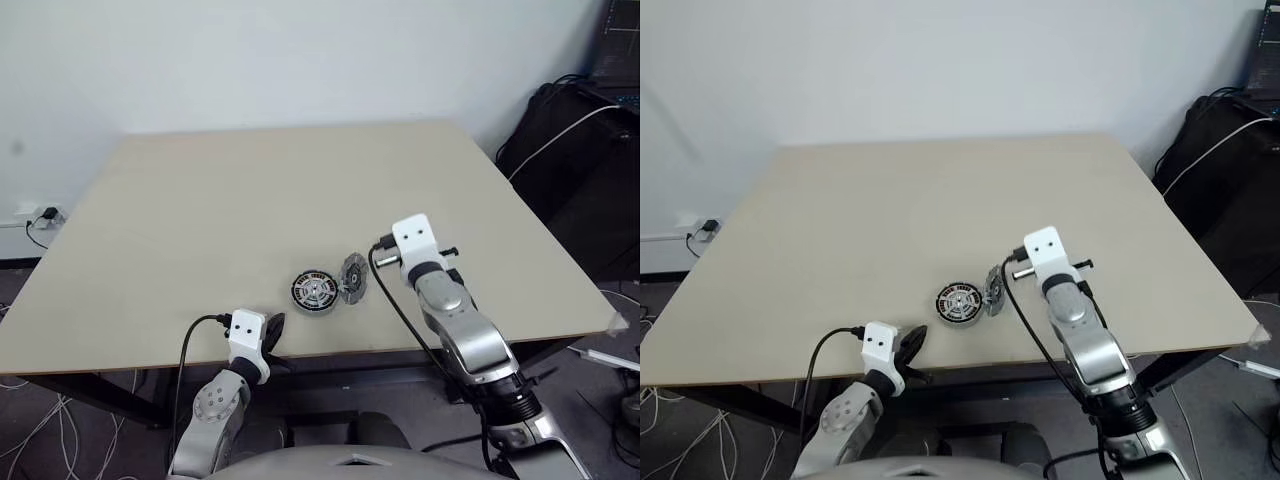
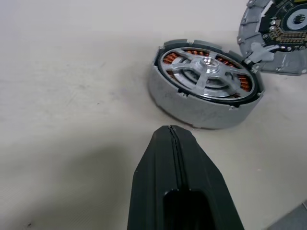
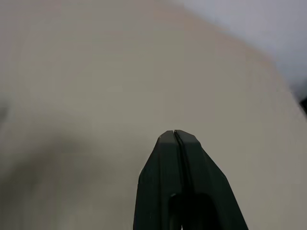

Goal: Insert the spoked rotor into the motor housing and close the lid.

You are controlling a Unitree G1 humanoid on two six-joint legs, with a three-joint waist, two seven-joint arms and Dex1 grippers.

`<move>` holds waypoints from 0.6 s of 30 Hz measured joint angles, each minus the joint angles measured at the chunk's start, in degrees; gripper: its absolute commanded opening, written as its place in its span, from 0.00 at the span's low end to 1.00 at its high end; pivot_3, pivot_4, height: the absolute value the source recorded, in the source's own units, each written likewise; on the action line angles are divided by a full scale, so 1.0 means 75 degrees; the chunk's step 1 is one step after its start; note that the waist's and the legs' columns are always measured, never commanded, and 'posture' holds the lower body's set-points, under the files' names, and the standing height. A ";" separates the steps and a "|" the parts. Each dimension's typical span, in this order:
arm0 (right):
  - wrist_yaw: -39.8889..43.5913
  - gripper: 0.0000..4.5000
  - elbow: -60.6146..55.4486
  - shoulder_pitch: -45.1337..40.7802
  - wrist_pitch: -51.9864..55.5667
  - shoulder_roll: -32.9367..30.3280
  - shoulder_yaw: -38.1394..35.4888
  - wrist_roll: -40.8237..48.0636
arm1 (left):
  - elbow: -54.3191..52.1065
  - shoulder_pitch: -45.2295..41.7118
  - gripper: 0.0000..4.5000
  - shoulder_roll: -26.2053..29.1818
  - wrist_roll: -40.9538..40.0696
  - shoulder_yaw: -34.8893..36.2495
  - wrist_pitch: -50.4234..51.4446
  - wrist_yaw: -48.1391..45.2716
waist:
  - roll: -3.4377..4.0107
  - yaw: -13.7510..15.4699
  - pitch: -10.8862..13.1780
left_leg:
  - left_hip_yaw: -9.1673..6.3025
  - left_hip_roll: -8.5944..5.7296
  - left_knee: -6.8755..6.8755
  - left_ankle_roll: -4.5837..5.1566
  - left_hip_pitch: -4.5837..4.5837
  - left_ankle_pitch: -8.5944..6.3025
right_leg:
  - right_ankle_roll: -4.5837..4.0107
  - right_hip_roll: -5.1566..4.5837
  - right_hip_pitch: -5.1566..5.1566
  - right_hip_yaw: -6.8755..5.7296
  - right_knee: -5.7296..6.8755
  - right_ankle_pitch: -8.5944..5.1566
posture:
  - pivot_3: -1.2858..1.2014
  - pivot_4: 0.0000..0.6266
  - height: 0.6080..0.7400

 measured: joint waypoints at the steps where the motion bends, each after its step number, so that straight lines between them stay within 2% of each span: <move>1: 0.0253 0.00 -0.0084 0.0103 0.0216 -0.0181 0.0135 -0.0048 | 0.0000 0.0003 0.00 0.0005 0.0000 0.0000 0.0001 0.0000 | -0.0005 0.0012 0.0003 | 0.0000 -0.0001 0.0002 0.0001 0.0000 0.0000 | 0.0000 0.0000 0.0001 -0.0002 -0.0002 0.0000 | 0.52 0.00 1.00; 5: 0.1340 0.00 -0.0513 0.0371 0.0825 -0.0531 0.0510 0.0039 | 0.0000 0.0017 0.00 0.0059 0.0003 0.0001 0.0003 0.0003 | -0.0031 0.0025 0.0022 | -0.0002 0.0002 0.0009 0.0003 0.0002 -0.0002 | 0.0004 -0.0002 0.0000 -0.0004 -0.0002 0.0000 | 0.52 0.00 1.00; 9: 0.2256 0.00 -0.1034 0.0500 0.1086 -0.0240 0.0334 0.0779 | -0.0001 0.0024 0.00 0.0086 0.0003 0.0000 0.0007 0.0003 | -0.0061 0.0038 0.0044 | -0.0010 0.0013 0.0011 0.0000 0.0003 -0.0004 | 0.0014 -0.0006 -0.0007 -0.0010 -0.0003 0.0005 | 0.52 0.00 1.00; 18: 0.3421 0.00 -0.1700 0.0515 -0.0050 0.0073 -0.0113 0.1556 | -0.0005 0.0029 0.00 0.0131 0.0001 0.0004 0.0015 0.0004 | -0.0080 0.0130 0.0058 | -0.0013 0.0015 0.0011 -0.0012 0.0003 -0.0013 | 0.0033 -0.0007 -0.0009 -0.0017 -0.0011 0.0016 | 0.52 0.00 1.00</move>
